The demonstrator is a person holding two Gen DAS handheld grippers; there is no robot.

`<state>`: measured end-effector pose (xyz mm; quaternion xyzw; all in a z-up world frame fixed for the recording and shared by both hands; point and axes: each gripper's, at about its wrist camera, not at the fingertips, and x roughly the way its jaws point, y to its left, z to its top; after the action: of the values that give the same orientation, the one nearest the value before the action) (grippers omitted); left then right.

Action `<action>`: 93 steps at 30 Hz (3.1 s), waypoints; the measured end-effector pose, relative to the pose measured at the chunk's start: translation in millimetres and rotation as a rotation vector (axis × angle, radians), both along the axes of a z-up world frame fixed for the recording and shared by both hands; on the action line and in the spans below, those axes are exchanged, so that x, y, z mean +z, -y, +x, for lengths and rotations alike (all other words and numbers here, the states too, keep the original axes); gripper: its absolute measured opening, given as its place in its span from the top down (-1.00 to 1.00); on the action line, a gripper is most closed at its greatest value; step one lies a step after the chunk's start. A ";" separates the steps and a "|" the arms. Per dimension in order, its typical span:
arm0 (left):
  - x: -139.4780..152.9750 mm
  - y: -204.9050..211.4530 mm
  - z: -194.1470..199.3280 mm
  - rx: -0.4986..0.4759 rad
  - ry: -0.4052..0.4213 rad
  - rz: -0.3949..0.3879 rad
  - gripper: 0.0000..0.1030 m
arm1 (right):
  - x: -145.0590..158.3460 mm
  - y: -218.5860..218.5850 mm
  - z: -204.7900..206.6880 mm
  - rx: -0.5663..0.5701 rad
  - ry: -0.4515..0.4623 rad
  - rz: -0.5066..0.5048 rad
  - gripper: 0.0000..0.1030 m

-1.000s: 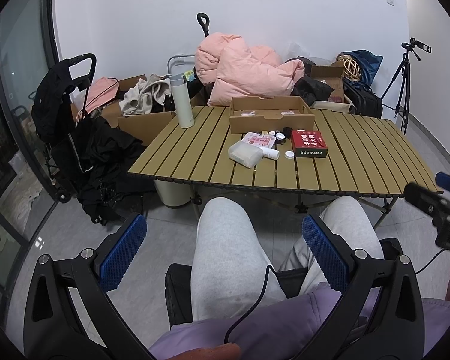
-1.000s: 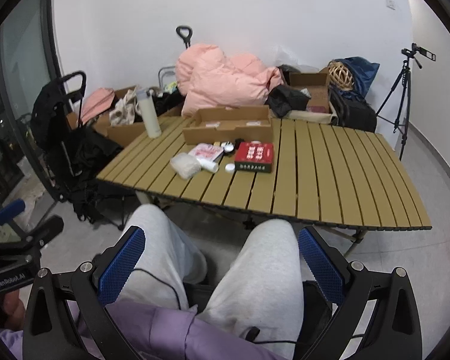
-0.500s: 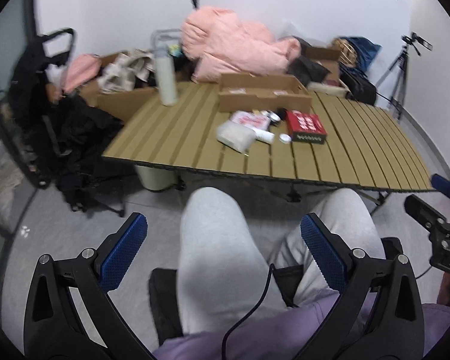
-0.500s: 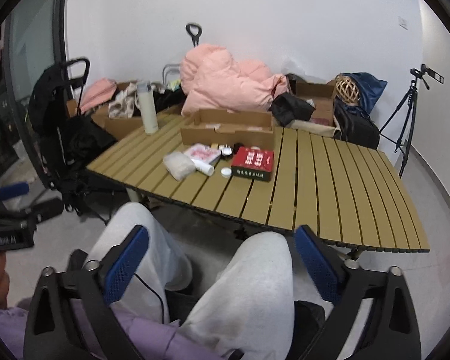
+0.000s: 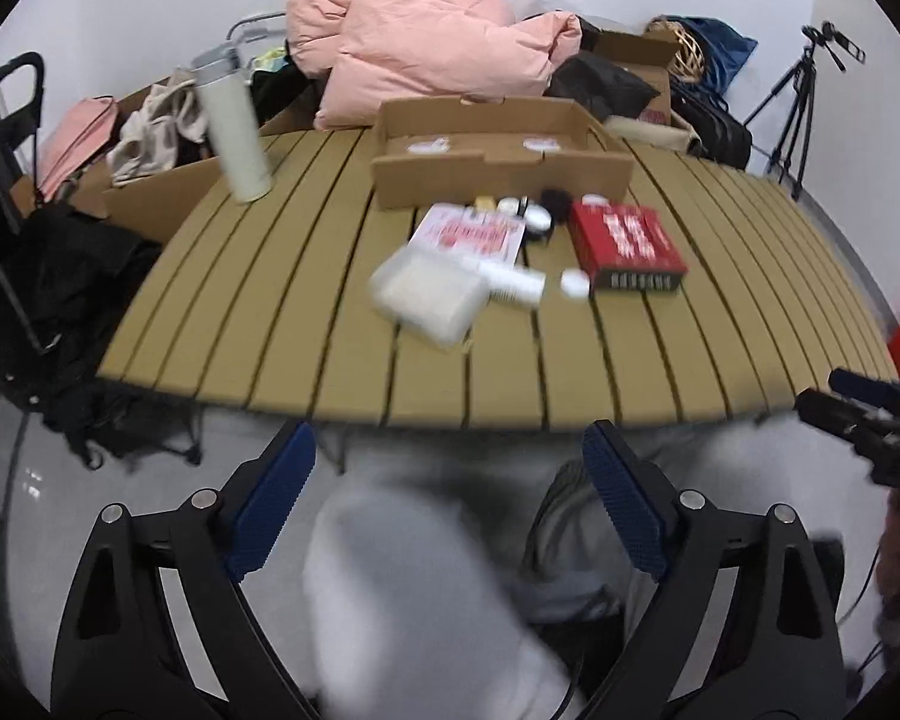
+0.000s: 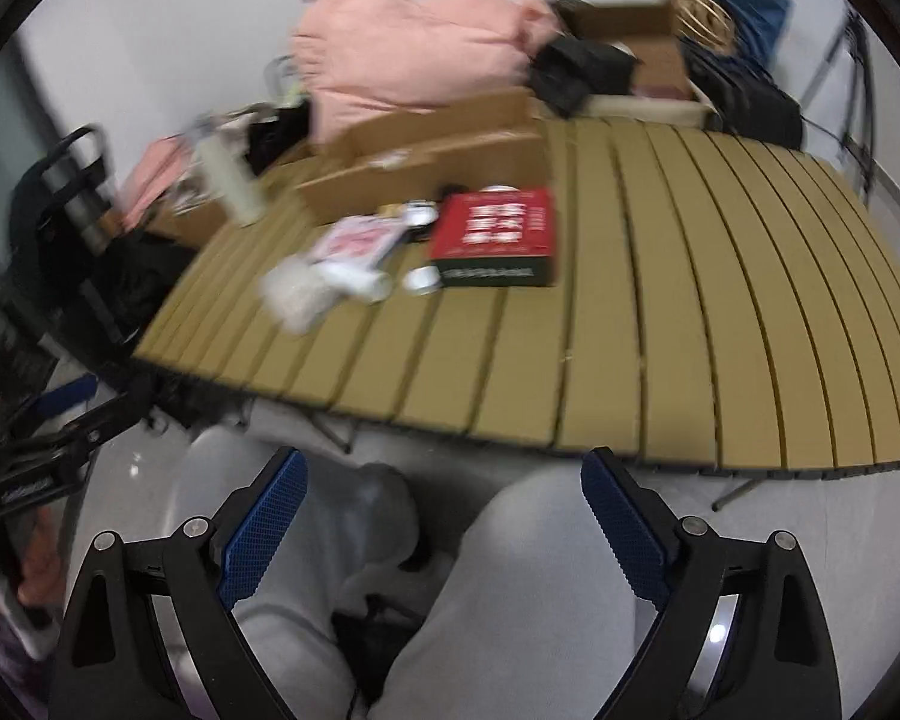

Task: Organize objects
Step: 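Reach the right gripper to the red printed box and close on it, then carry the red box with the right gripper into the cardboard tray, then open the right gripper and lift it away from the tray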

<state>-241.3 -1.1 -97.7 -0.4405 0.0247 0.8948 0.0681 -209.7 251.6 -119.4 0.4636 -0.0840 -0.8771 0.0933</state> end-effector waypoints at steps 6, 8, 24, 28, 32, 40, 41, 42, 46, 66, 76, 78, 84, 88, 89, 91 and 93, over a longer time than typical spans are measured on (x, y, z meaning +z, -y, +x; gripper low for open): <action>-20.0 -46.5 -98.9 -0.063 -0.026 0.090 -0.64 | -23.4 -22.6 -83.2 -0.051 -0.050 0.083 -0.70; -29.2 -67.6 -127.8 -0.082 -0.021 0.107 -0.50 | -34.4 -24.9 -117.6 -0.052 -0.050 0.088 -0.56; -107.5 -109.3 -213.2 -0.188 0.114 0.355 0.43 | -83.7 -25.5 -215.7 -0.031 -0.043 0.025 0.27; -98.9 -117.8 -209.0 -0.215 0.065 0.321 0.60 | -82.1 -30.3 -218.3 -0.047 -0.051 -0.017 0.47; -79.8 -110.4 -205.9 -0.189 0.023 0.354 0.60 | -64.6 -20.2 -213.3 -0.044 -0.089 0.021 0.48; -10.7 -89.1 -230.7 -0.158 -0.104 0.392 0.60 | 4.1 -11.0 -240.3 -0.003 -0.192 -0.015 0.47; -4.0 -85.5 -238.9 -0.144 -0.115 0.394 0.60 | 11.9 -8.4 -251.0 0.004 -0.200 -0.025 0.47; 2.4 -82.3 -246.8 -0.130 -0.133 0.391 0.60 | 17.9 -6.2 -260.3 0.010 -0.206 -0.033 0.47; 21.4 -69.8 -278.3 -0.131 -0.161 0.339 0.60 | 36.3 8.8 -306.3 0.055 -0.214 -0.036 0.48; -66.7 25.5 -442.2 0.146 0.027 0.150 0.50 | -56.1 147.6 -509.6 0.161 0.094 0.004 0.41; 3.7 25.7 -380.7 0.102 -0.093 0.109 -0.21 | -23.2 102.2 -492.4 0.077 0.040 -0.114 -0.71; 24.8 21.4 -360.2 0.098 -0.110 0.102 -0.29 | 4.8 90.0 -477.0 0.070 0.007 -0.102 -0.71; 98.8 10.8 -264.0 0.110 -0.173 -0.034 -0.79 | 99.5 66.3 -386.8 0.122 -0.103 -0.027 -0.71; 122.7 15.8 -189.3 0.122 -0.167 -0.009 -0.79 | 142.0 45.1 -290.6 0.186 -0.125 0.019 -0.71; 129.5 18.7 -169.0 0.122 -0.179 0.013 -0.80 | 147.7 44.0 -272.1 0.193 -0.133 0.033 -0.71; 141.1 24.2 -132.5 0.100 -0.191 0.066 -0.89 | 160.6 35.3 -225.1 0.211 -0.155 0.052 -0.71; 150.1 32.6 -96.5 0.094 -0.187 0.116 -0.92 | 169.1 29.5 -183.2 0.219 -0.179 0.059 -0.71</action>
<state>-337.8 -33.6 52.4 -0.3512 -0.0416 0.9341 0.0489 -393.0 222.1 49.7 0.3923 0.0017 -0.9017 0.1818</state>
